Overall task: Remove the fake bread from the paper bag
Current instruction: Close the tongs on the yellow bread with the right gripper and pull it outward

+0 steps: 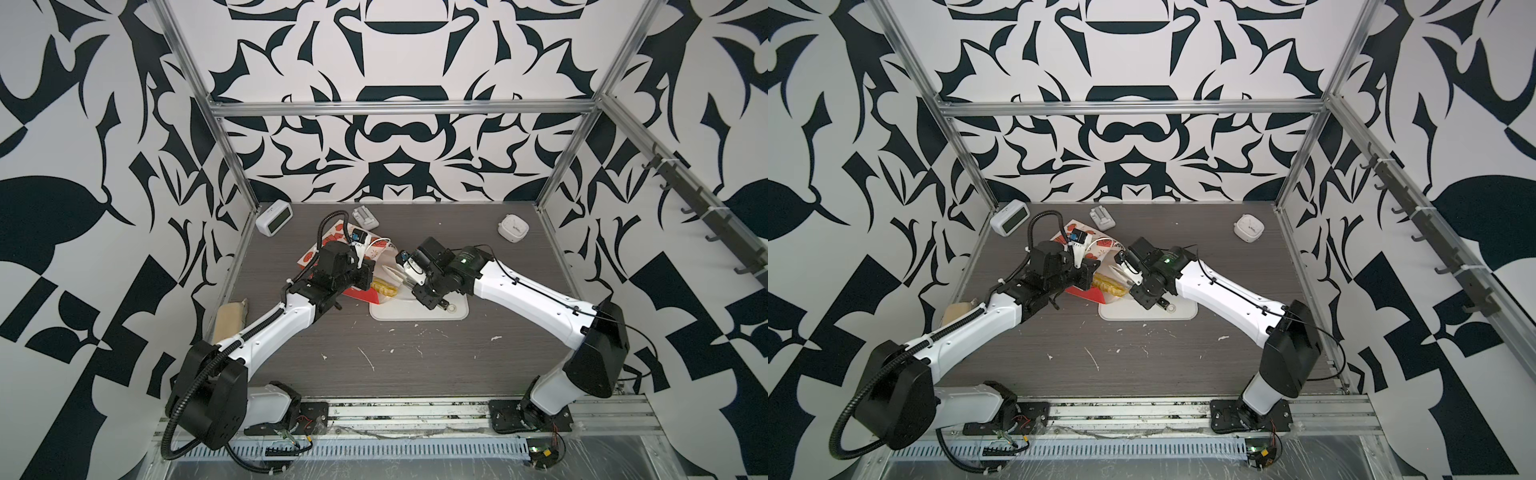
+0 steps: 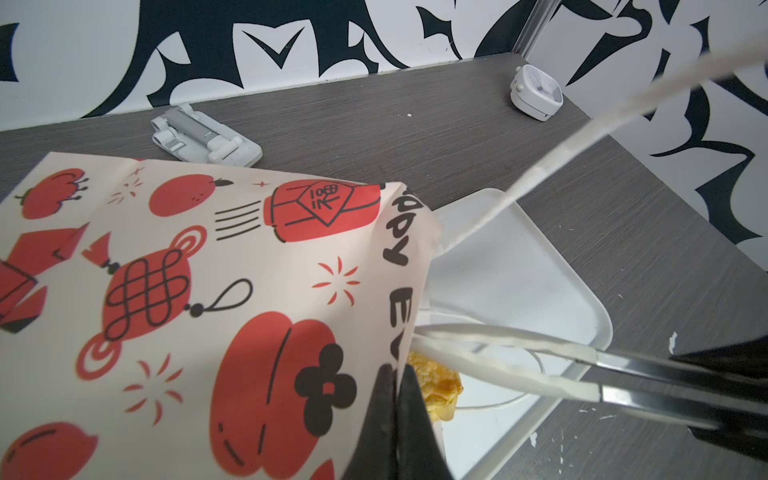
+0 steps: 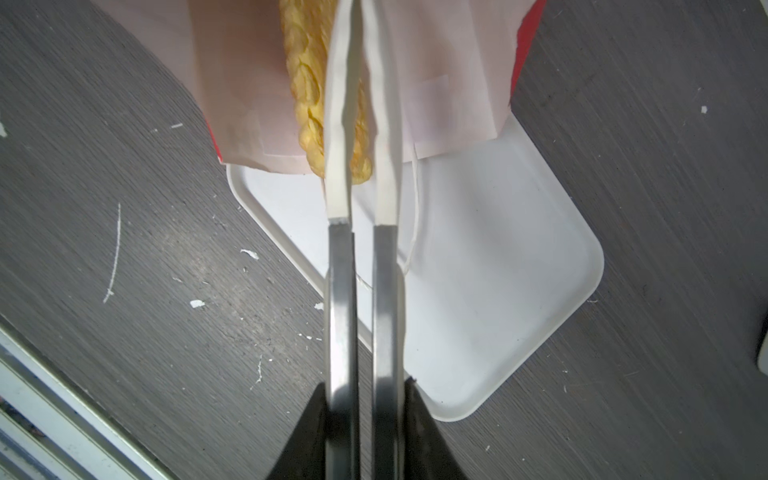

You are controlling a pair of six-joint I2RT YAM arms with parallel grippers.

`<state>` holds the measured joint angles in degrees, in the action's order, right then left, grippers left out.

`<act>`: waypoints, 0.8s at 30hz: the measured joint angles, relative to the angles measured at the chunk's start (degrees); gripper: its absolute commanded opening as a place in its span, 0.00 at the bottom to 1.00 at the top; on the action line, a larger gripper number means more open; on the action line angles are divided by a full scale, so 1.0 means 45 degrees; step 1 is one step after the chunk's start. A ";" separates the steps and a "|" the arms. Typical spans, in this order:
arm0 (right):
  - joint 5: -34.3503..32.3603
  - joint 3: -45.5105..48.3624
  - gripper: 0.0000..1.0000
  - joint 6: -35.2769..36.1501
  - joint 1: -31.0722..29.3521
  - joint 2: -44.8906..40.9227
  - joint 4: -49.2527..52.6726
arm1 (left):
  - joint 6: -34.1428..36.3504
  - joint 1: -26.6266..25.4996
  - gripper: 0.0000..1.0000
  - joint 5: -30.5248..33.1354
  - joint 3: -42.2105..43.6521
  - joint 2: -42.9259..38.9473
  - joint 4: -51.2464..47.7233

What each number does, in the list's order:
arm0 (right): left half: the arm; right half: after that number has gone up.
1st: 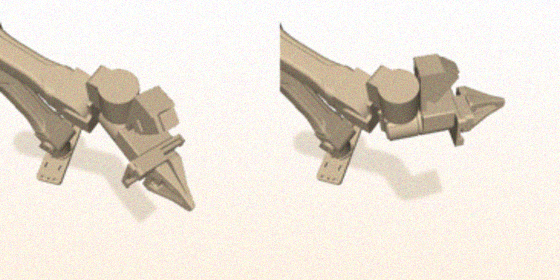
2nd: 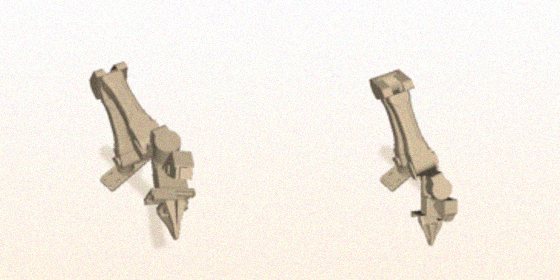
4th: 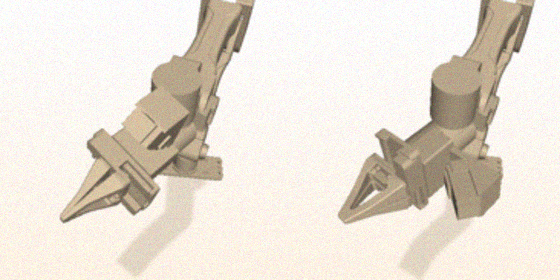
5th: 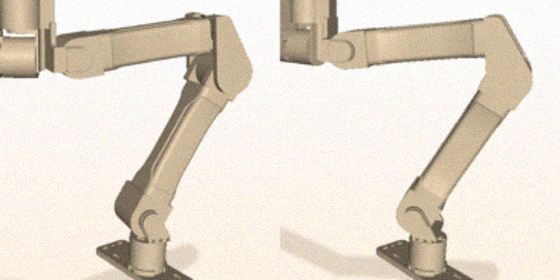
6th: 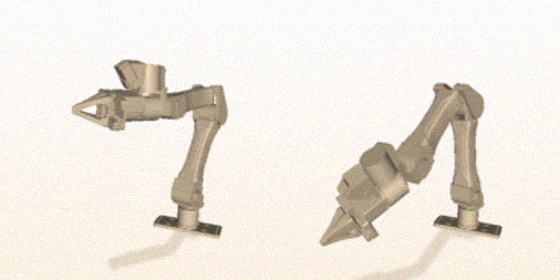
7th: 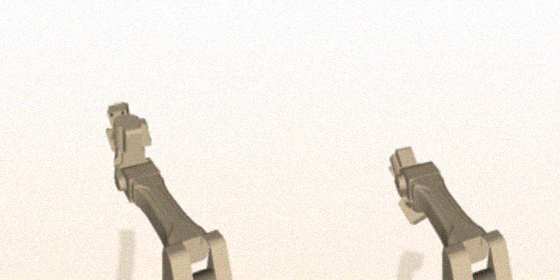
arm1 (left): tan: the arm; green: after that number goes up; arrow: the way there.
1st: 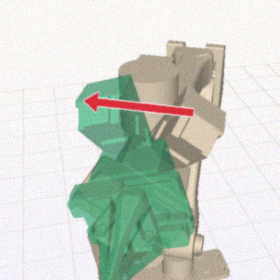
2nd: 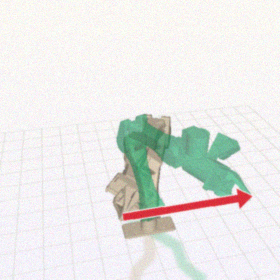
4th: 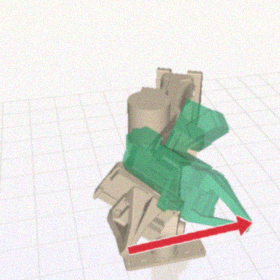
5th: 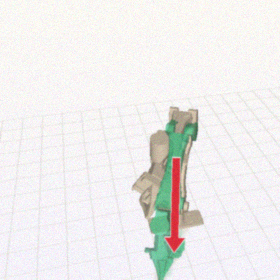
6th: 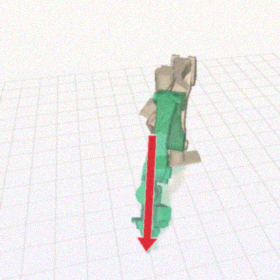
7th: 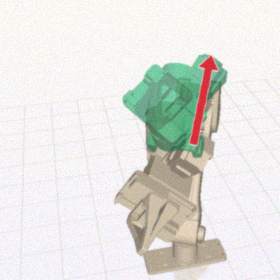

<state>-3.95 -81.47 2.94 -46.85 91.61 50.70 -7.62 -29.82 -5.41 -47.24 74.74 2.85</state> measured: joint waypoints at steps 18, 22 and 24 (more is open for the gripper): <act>0.0301 -0.1107 0.38 0.0345 0.0010 0.1112 0.0345 | 0.0044 0.0000 0.03 -0.0005 0.0005 0.0000 0.0000; 0.0607 -0.1273 0.39 0.0345 0.0015 0.1103 0.0491 | 0.0078 0.0000 0.03 -0.0010 0.0005 0.0000 -0.0005; 0.0714 -0.1379 0.40 0.0345 0.0010 0.1103 0.0510 | 0.0092 0.0000 0.03 -0.0010 0.0005 0.0000 -0.0005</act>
<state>-0.73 -87.68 4.49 -46.81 96.57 52.99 -7.20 -29.82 -5.45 -47.22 74.74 2.83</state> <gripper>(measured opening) 0.391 0.051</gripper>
